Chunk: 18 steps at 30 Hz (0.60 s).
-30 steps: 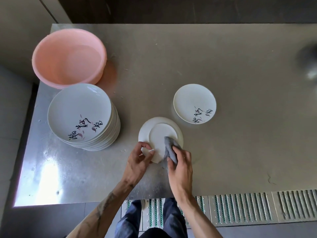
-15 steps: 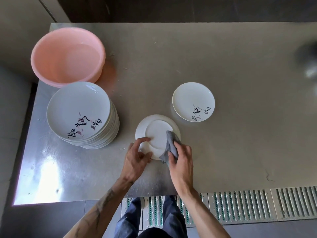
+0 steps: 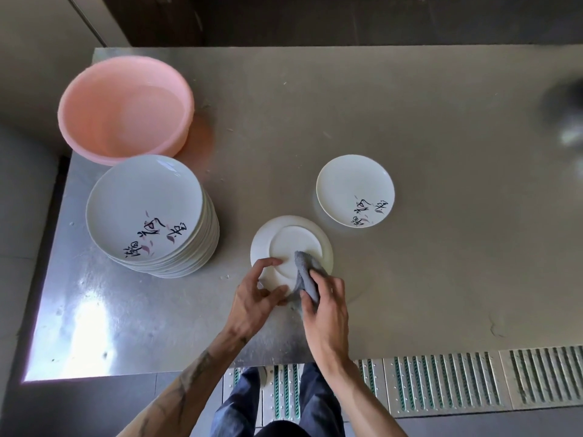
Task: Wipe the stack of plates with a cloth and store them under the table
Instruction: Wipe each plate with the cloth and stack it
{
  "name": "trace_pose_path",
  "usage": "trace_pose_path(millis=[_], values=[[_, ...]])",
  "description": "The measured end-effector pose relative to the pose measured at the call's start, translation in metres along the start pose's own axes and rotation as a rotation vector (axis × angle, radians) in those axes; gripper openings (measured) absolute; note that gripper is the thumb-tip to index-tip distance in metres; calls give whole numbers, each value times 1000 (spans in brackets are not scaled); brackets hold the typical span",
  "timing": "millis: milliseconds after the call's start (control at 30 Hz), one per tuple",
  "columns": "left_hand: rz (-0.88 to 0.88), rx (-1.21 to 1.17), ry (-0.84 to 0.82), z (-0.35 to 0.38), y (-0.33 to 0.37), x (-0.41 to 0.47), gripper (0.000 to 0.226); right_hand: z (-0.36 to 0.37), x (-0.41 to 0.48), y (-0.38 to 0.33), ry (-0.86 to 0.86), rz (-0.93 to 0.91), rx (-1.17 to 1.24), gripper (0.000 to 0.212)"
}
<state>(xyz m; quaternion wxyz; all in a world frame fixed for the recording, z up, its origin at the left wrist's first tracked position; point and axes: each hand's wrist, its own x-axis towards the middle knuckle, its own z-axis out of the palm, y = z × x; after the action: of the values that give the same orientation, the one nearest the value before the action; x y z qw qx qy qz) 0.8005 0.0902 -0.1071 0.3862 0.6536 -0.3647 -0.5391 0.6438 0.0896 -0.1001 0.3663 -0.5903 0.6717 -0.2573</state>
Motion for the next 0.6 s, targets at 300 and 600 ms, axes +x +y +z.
trace_pose_path(millis=[300,600], values=[[10,-81,15,-1,7,9,35,0,2,-11,11,11,37,44],[17,-236,82,-10,23,12,38,-32,21,13,50,45,-27,40]])
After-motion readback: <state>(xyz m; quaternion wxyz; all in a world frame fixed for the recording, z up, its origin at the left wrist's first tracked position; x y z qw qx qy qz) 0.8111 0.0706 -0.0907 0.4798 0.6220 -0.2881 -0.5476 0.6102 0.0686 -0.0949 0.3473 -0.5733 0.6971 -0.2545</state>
